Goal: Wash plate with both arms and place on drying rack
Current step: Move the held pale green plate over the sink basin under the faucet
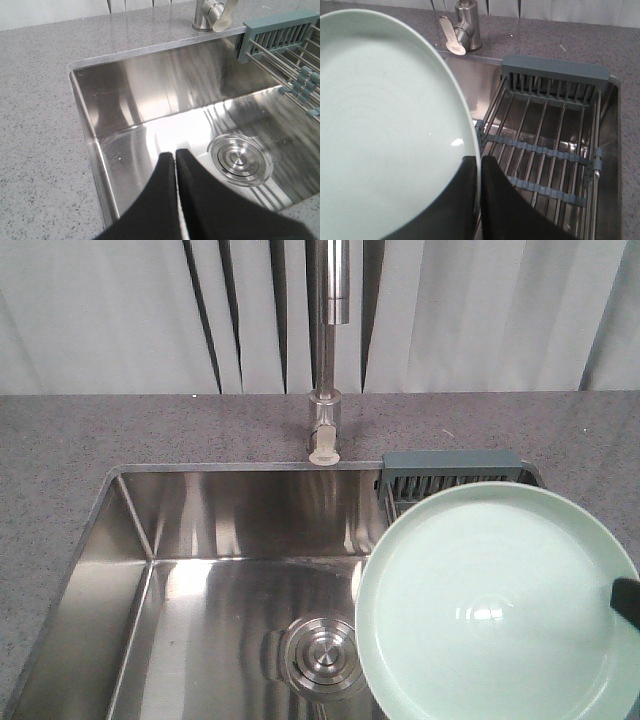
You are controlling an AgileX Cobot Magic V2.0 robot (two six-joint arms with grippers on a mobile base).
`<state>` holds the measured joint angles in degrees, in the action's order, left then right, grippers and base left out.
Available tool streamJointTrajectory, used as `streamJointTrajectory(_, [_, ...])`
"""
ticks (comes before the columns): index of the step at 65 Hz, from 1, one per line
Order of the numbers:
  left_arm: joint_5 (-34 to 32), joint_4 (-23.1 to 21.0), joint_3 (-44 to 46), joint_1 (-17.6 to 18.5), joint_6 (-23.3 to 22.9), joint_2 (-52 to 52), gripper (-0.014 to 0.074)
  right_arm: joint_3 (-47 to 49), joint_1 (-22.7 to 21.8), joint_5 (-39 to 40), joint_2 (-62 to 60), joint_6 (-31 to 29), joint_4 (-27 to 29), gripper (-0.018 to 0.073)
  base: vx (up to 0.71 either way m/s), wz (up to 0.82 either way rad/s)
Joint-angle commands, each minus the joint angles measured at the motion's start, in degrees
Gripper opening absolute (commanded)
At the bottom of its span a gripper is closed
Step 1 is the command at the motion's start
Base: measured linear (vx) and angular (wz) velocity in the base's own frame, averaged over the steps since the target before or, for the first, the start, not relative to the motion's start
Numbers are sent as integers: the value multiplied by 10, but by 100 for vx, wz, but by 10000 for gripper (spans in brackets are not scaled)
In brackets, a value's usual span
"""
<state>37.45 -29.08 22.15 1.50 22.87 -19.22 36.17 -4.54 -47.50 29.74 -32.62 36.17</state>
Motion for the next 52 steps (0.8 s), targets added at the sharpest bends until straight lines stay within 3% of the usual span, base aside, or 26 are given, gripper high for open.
streamJointTrajectory(1, [-37, -19, 15, 0, -2, -4, -8, 74, -3, -15, 63, -11, 22, -1, 0, 0])
streamJointTrajectory(13, [-30, -19, 15, 0, -2, -4, -8, 154, -2, -73, 180, -74, 59, -1, 0, 0])
streamJointTrajectory(28, [-28, -19, 15, 0, -2, -4, -8, 169, 12, -84, 269, -110, 108, -1, 0, 0])
streamJointTrajectory(36, [-28, -19, 15, 0, -2, -4, -8, 169, 86, -40, 310, -104, 103, -1, 0, 0])
streamJointTrajectory(45, [-28, -19, 15, 0, -2, -4, -8, 169, 192, 72, 363, -51, 79, -1, 0, 0])
streamJointTrajectory(52, [-27, -19, 15, 0, -2, -4, -8, 169, 246, 154, 414, -5, 56, -1, 0, 0])
